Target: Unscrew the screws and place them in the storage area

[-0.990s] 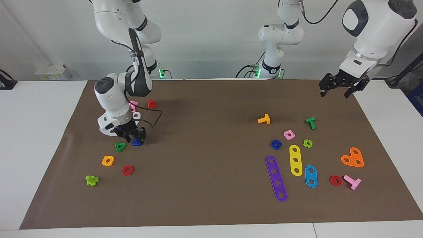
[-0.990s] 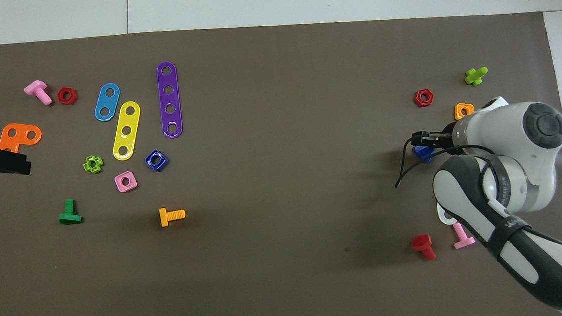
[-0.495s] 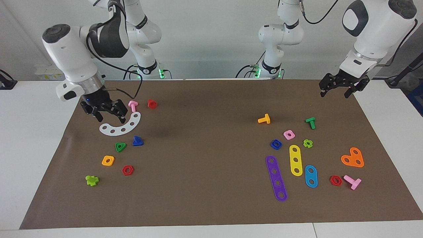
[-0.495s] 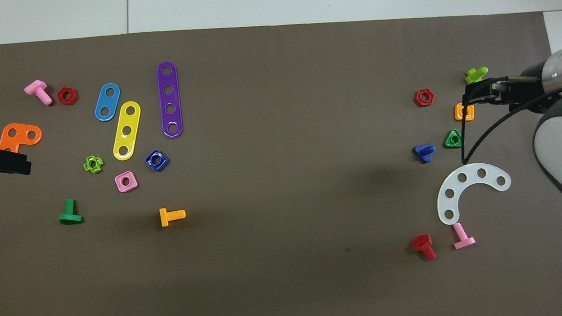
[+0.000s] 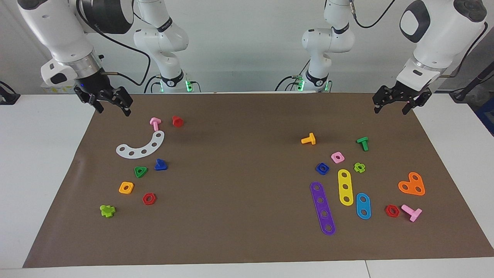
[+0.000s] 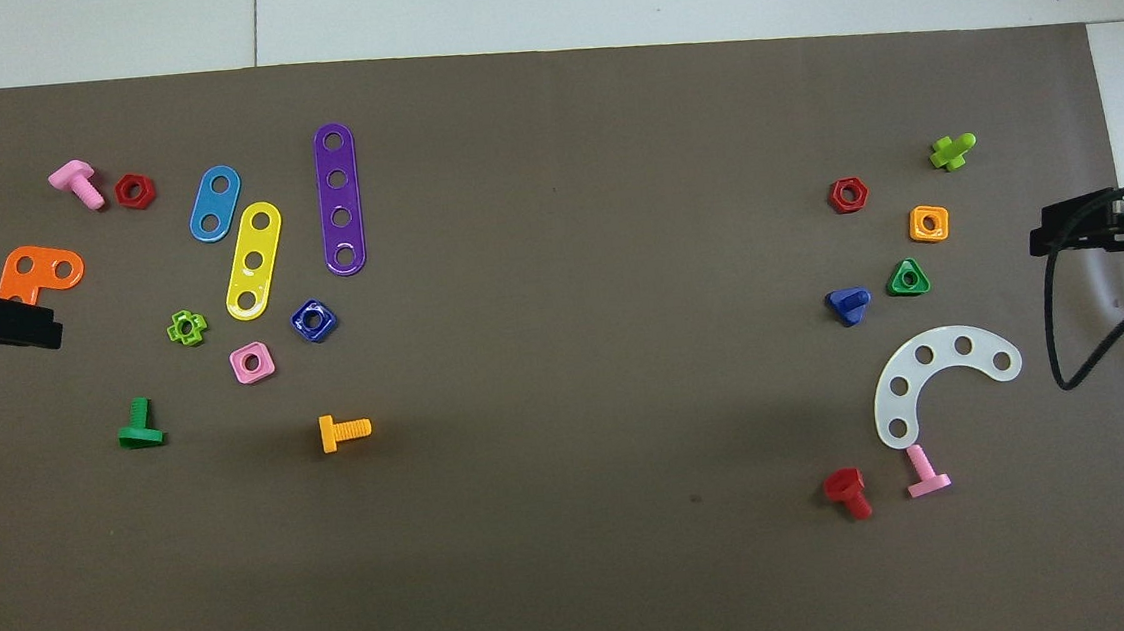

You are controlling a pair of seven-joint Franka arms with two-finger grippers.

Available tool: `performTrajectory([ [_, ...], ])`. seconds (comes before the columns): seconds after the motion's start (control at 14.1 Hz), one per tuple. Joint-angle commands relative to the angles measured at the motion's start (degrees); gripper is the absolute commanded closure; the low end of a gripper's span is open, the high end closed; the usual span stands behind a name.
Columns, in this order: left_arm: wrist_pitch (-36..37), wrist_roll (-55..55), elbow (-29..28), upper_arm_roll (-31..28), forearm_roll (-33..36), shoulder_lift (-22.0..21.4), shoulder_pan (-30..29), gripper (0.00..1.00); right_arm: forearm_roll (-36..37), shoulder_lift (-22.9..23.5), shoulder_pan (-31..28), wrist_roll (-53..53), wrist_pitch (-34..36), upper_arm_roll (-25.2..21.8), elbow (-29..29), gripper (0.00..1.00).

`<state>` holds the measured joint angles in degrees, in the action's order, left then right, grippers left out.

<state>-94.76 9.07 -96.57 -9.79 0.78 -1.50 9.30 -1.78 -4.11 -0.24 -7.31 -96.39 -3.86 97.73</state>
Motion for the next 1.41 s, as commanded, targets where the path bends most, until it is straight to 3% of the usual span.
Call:
performTrajectory([
  [0.0, -1.0, 0.7, -1.3, 0.1, 1.3, -1.0, -0.2, 0.0, 0.9, -0.6, -0.3, 0.9, 3.5, 1.0, -3.1, 0.0],
  [1.34, -1.0, 0.7, -1.3, 0.1, 1.3, -1.0, -0.2, 0.0, 1.7, -0.1, -0.2, 1.7, 8.3, 1.8, -5.4, 0.0],
])
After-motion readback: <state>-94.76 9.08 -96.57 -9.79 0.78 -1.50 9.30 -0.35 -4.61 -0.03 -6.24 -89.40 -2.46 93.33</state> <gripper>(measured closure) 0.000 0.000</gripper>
